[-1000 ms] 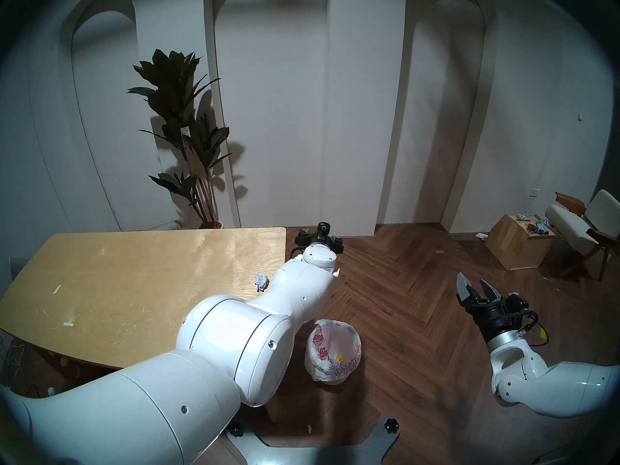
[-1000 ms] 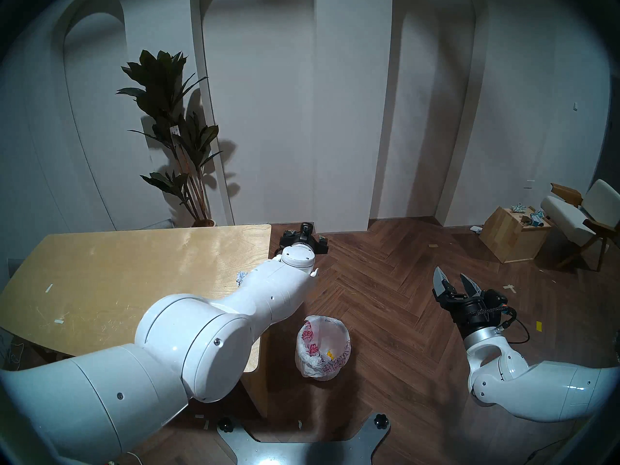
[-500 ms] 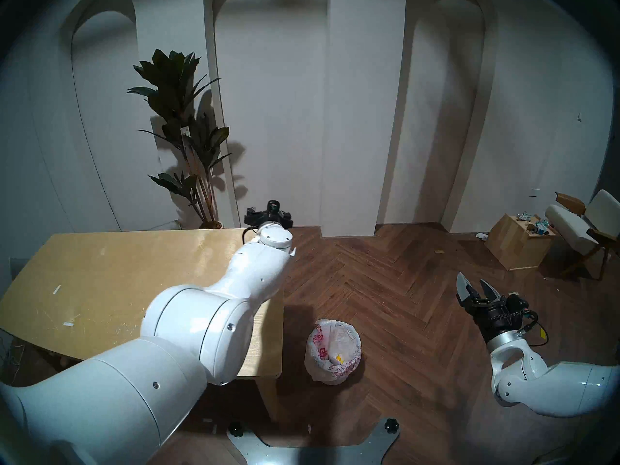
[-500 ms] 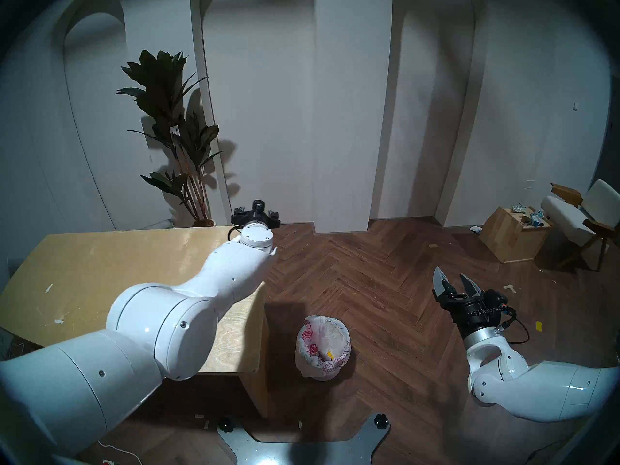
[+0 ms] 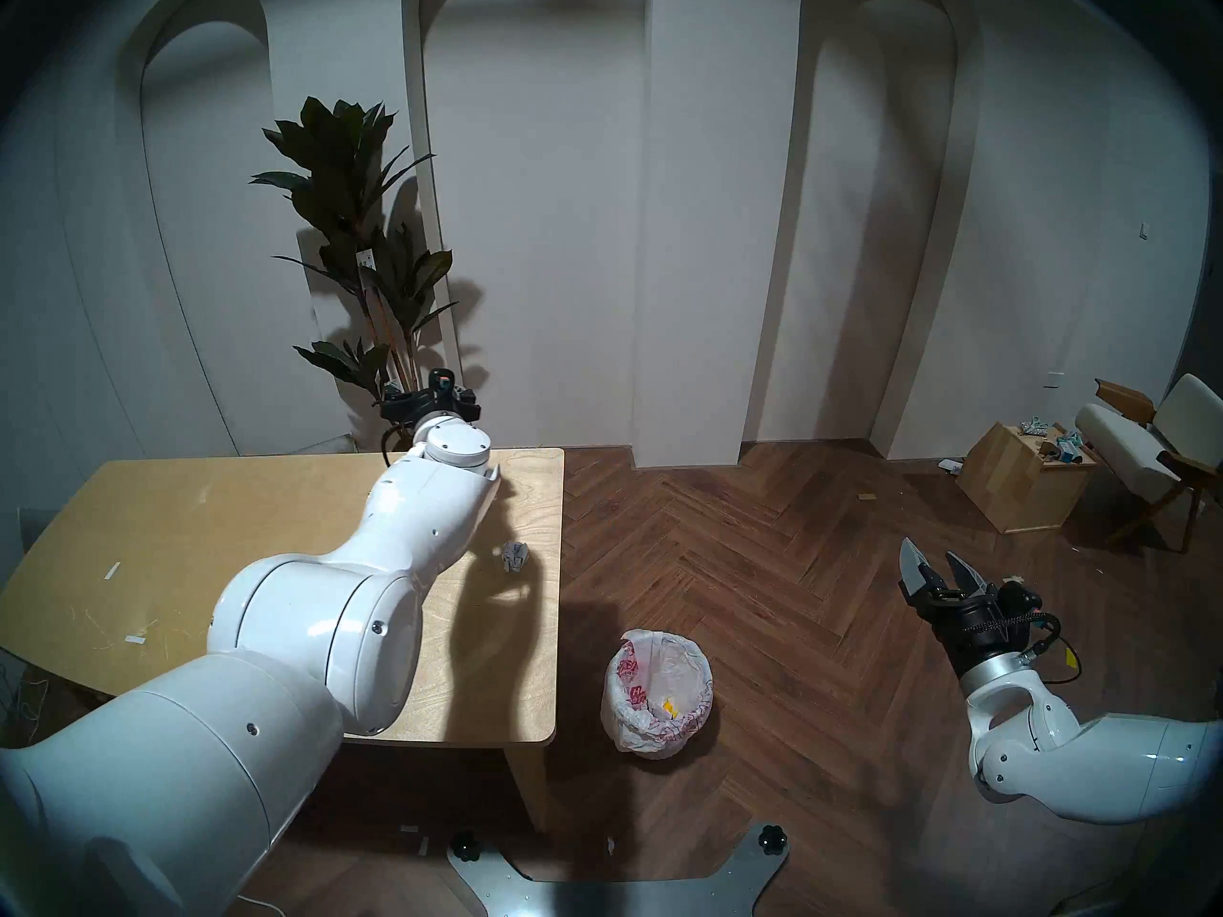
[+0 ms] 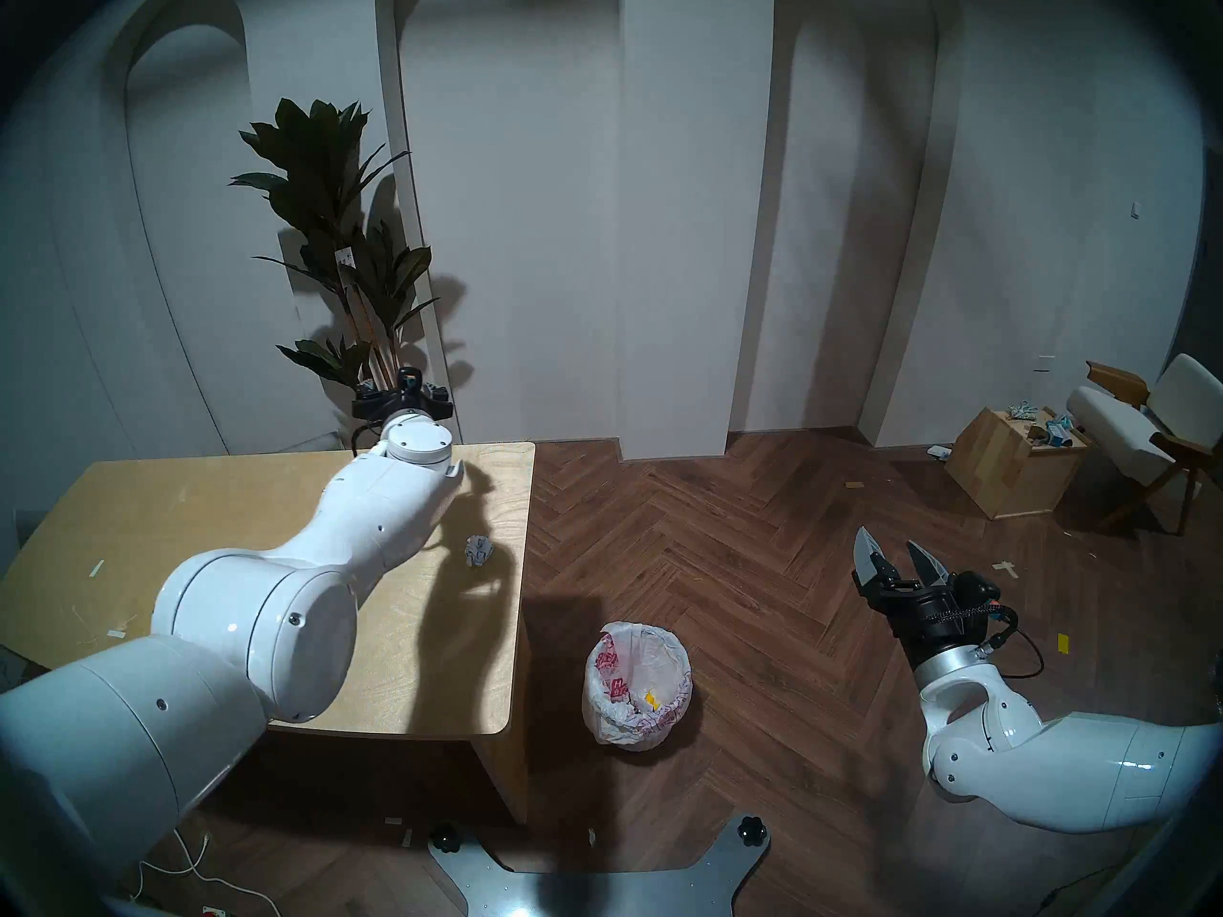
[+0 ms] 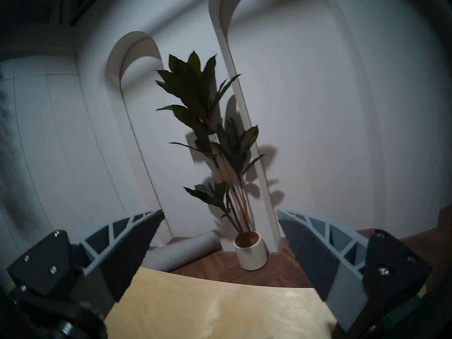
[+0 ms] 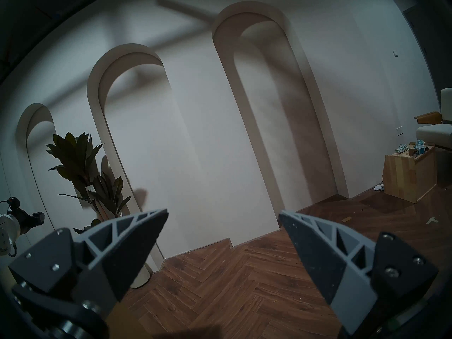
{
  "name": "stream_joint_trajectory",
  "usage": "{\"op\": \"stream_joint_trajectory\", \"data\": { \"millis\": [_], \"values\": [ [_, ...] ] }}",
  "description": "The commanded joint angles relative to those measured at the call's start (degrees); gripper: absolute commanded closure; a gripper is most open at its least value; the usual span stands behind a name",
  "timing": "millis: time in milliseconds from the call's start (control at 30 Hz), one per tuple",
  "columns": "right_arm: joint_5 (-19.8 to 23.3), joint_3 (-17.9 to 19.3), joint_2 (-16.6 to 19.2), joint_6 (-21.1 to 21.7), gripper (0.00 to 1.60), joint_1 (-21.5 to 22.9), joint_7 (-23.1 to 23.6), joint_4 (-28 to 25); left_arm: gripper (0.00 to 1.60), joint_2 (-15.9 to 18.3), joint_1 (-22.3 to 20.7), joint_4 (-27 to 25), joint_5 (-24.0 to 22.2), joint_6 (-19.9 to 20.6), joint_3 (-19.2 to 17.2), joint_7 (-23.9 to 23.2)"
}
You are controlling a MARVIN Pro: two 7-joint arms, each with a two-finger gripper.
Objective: Put the trash into the trash bin on the ground
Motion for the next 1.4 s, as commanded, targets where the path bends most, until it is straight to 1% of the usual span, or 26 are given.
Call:
{"op": "stream_joint_trajectory", "data": {
  "millis": [0, 200, 233, 667, 833, 867, 1067, 1367],
  "values": [
    [0.0, 0.3, 0.1, -0.1, 0.0, 0.3, 0.0, -0.1, 0.0, 3.7, 0.4, -1.7, 1.0, 0.3, 0.2, -0.1],
    [0.0, 0.1, 0.1, -0.1, 0.0, 0.3, 0.0, 0.0, 0.0, 4.7, 1.7, -1.9, 1.2, 0.0, 0.1, -0.3],
    [0.0, 0.0, 0.1, -0.1, 0.0, 0.3, 0.0, 0.0, 0.0, 5.4, 1.8, -2.3, 1.2, -0.3, 0.0, 0.1],
    [0.0, -0.2, 0.1, -0.1, 0.0, 0.5, 0.0, 0.0, 0.0, 7.4, 3.7, -4.0, 1.9, -0.9, 0.2, -0.2],
    [0.0, -0.3, 0.1, -0.1, 0.0, 0.5, 0.0, 0.0, 0.0, 10.4, 6.1, -3.7, 2.1, -0.4, -0.2, -0.6],
    [0.0, -0.3, 0.1, -0.1, 0.0, 0.5, 0.0, 0.0, 0.0, 10.4, 6.1, -3.7, 2.1, -0.4, -0.2, -0.6],
    [0.0, -0.5, 0.1, -0.1, 0.0, 0.6, 0.0, 0.0, 0.0, 12.8, 7.8, -4.0, 2.4, -0.5, -0.3, -1.5],
    [0.0, -0.6, 0.1, -0.1, 0.0, 0.7, 0.0, 0.0, 0.0, 15.8, 8.4, -5.8, 3.1, -1.3, -0.3, -2.8]
  ]
}}
